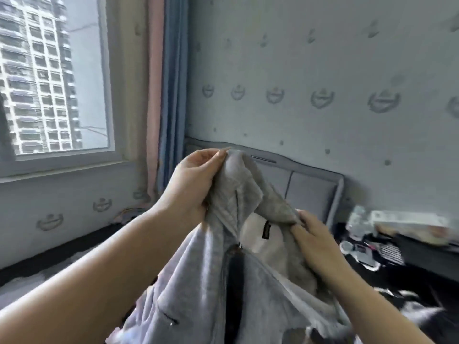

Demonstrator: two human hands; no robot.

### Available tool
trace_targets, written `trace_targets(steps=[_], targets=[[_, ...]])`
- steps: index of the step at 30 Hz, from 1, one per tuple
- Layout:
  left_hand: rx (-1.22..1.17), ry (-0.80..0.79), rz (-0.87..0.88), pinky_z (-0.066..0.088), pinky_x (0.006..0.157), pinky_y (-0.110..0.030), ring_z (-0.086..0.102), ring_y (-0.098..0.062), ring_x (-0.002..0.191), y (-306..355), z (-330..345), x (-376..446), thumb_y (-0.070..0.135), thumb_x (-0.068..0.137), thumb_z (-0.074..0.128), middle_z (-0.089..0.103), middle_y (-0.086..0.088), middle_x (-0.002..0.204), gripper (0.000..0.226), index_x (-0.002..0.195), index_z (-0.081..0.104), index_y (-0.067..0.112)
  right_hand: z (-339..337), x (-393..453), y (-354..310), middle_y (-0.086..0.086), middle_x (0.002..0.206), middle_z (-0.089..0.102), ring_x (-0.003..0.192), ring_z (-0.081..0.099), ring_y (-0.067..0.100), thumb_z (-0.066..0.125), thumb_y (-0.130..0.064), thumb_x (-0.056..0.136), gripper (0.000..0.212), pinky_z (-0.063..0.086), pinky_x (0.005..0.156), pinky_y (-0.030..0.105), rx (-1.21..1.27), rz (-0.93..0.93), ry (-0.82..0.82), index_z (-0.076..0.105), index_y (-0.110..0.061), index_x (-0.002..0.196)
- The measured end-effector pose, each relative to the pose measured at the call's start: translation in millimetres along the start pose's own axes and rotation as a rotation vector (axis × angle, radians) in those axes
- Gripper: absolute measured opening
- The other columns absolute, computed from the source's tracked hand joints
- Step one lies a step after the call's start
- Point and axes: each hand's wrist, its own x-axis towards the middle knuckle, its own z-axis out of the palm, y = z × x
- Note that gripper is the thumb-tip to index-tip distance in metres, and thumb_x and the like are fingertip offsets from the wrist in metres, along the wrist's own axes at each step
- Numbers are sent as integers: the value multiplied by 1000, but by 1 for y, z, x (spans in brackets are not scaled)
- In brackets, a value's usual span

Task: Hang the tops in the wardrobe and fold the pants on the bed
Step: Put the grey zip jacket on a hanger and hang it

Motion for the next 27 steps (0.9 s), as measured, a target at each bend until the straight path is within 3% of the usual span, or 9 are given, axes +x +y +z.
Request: trace_targets(steps=[5, 7, 10, 12, 14, 15, 19, 22, 27], targets=[[-71, -186, -106, 56, 63, -29, 67, -18, 71, -26, 70, -17, 15, 94, 59, 69, -9, 85, 19, 112, 61, 7, -107, -51, -12, -18, 56, 62, 50, 54, -6, 52, -20, 89, 29, 38, 46, 8, 134, 91, 296, 66, -30, 66], [-81, -293, -107, 57, 62, -25, 68, -15, 69, -36, 100, -27, 7, 96, 51, 71, -6, 80, 19, 96, 69, 12, -141, -69, -15, -11, 56, 63, 53, 57, 3, 57, -19, 90, 22, 42, 50, 17, 190, 99, 384, 66, -18, 70], [-23, -440, -92, 55, 65, -20, 68, -7, 72, -47, 151, -46, 1, 92, 43, 73, 4, 76, 46, 69, 76, 22, -189, -100, -14, -2, 68, 67, 65, 61, 11, 59, -15, 90, 18, 46, 60, 25, 167, 87, 509, 67, -12, 75], [51, -543, -65, 53, 70, -20, 69, -7, 82, -57, 188, -63, 14, 89, 54, 75, 6, 82, 31, 72, 77, 26, -225, -121, -11, 1, 80, 71, 77, 64, 13, 59, -15, 90, 13, 49, 69, 23, 127, 68, 580, 69, -12, 82], [240, -646, 17, 52, 73, -20, 68, -6, 86, -71, 227, -82, 41, 78, 68, 74, 9, 87, 16, 85, 75, 28, -268, -144, -9, -2, 84, 73, 83, 66, 11, 59, -17, 90, 14, 49, 76, 25, 90, 62, 644, 71, -20, 82], [397, -681, 96, 49, 71, -17, 65, -1, 85, -79, 243, -88, 50, 70, 74, 71, 14, 88, 30, 91, 71, 30, -287, -154, -8, -5, 83, 73, 83, 67, 9, 59, -18, 90, 16, 48, 77, 25, 78, 67, 665, 71, -24, 80], [764, -900, 381, 38, 65, -7, 55, 5, 82, -98, 327, -130, 44, 65, 81, 58, 26, 87, 42, 101, 61, 36, -372, -203, -2, -11, 76, 71, 79, 64, 5, 58, -17, 91, 18, 47, 73, 19, -19, 90, 725, 70, -22, 79], [798, -998, 443, 36, 53, -8, 54, -3, 66, -111, 390, -158, 41, 73, 77, 61, 17, 70, 20, 81, 65, 27, -432, -237, -1, -11, 70, 69, 74, 63, 4, 58, -18, 91, 22, 47, 70, 20, -49, 99, 773, 71, -24, 75], [783, -1072, 677, 21, 45, -22, 32, -12, 50, -120, 507, -201, 38, 85, 66, 39, 1, 54, 47, 55, 41, 12, -531, -291, 2, -3, 62, 60, 56, 56, 3, 54, -15, 94, 26, 43, 59, 19, -180, 112, 939, 65, -20, 71]])
